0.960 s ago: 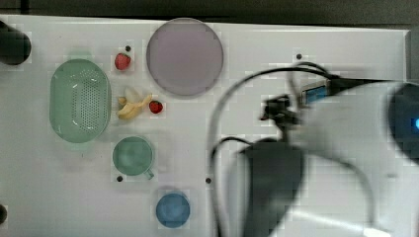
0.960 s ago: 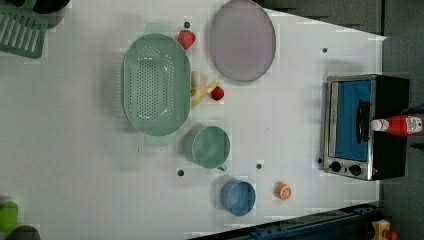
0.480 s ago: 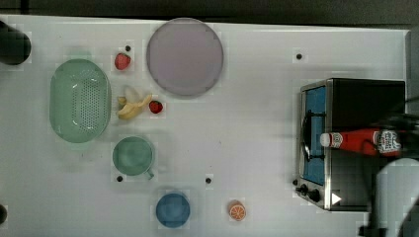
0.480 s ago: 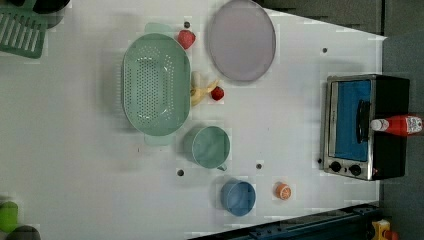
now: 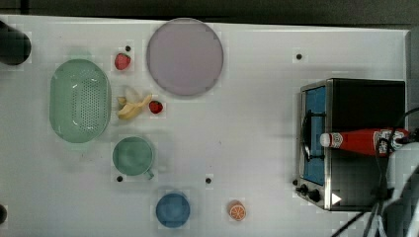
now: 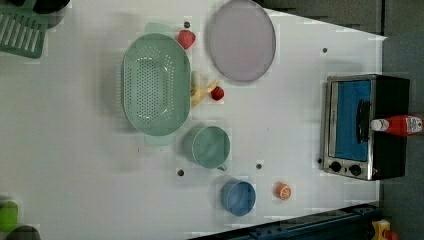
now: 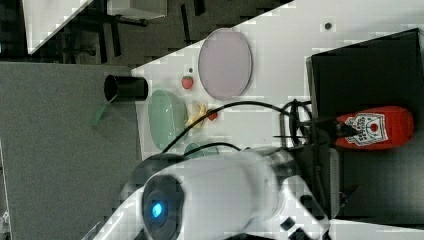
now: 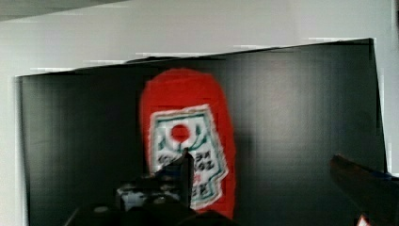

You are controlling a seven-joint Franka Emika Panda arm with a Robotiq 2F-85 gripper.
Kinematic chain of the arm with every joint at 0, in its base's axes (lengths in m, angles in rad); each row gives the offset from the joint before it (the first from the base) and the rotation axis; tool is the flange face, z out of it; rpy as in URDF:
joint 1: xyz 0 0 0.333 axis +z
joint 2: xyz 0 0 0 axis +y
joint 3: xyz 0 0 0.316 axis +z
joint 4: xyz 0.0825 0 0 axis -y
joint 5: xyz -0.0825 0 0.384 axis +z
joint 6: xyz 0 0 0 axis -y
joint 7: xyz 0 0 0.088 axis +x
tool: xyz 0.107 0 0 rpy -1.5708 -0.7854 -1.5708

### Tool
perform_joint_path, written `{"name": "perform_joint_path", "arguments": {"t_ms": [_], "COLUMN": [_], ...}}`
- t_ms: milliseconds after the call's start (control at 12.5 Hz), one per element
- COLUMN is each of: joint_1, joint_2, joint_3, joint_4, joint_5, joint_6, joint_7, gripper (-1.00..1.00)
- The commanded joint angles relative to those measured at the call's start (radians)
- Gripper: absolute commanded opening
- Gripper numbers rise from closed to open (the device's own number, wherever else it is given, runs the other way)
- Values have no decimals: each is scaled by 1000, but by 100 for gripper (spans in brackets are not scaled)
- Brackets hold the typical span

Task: Pick Ketchup from oven and place it on table.

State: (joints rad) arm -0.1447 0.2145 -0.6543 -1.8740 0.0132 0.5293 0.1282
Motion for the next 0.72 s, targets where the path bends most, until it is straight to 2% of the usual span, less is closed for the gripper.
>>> {"name": "perform_joint_path", "arguments": {"t_ms": [80, 320, 560, 720], "joint_1": [11, 5, -2, -7], "joint_2": [-5, 61, 128, 143], "joint_3": [18, 18, 17, 19], "joint_4": [22, 22, 20, 20], "joint_5": [35, 95, 165, 178], "joint_6": [42, 82, 92, 97], "joint_7": [-3, -115, -127, -127], "gripper": [100, 100, 100, 100]}}
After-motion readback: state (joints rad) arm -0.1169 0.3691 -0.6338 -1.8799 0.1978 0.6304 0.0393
